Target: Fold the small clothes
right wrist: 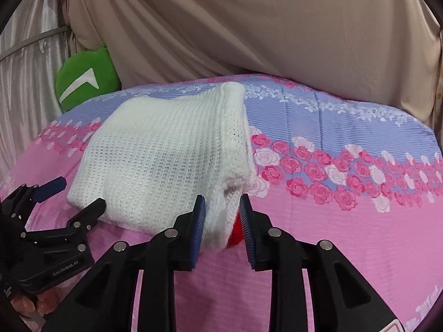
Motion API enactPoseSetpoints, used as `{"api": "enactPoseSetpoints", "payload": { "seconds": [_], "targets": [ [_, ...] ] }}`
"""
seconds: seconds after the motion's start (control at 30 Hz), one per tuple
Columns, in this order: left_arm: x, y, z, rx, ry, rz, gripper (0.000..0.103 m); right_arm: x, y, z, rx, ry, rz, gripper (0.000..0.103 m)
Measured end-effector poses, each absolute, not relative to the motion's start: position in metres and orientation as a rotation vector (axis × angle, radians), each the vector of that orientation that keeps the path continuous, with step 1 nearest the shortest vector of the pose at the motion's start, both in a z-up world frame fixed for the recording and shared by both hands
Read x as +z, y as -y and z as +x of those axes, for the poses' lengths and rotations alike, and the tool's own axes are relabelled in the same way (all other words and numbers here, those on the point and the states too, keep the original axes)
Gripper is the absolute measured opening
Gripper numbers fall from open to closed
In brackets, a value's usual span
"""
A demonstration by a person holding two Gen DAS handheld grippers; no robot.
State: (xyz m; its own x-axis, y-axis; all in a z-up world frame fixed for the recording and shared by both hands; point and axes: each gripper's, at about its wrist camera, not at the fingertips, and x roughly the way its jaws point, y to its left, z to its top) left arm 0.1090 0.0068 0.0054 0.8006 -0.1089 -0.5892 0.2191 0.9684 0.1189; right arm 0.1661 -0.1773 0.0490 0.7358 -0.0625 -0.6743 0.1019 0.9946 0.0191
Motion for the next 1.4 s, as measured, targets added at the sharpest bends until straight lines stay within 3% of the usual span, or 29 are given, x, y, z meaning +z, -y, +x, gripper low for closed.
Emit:
{"api": "enactPoseSetpoints", "payload": {
  "seconds": [0.37, 0.43, 1.4],
  "targets": [
    [-0.007, 0.0, 0.081, -0.082, -0.657, 0.133, 0.094, 0.004, 0.165, 0.13, -0.172, -0.865, 0.061, 0.047],
    [-0.007, 0.004, 0.076, -0.073, -0.645, 0.149, 0.096, 0.006, 0.161, 0.127, -0.185, -0.847, 0.05, 0.059],
    [-0.011, 0.006, 0.075, 0.007, -0.66, 0.181, 0.096, 0.005, 0.158, 0.123, -0.216, -0.844, 0.032, 0.063]
  ]
}}
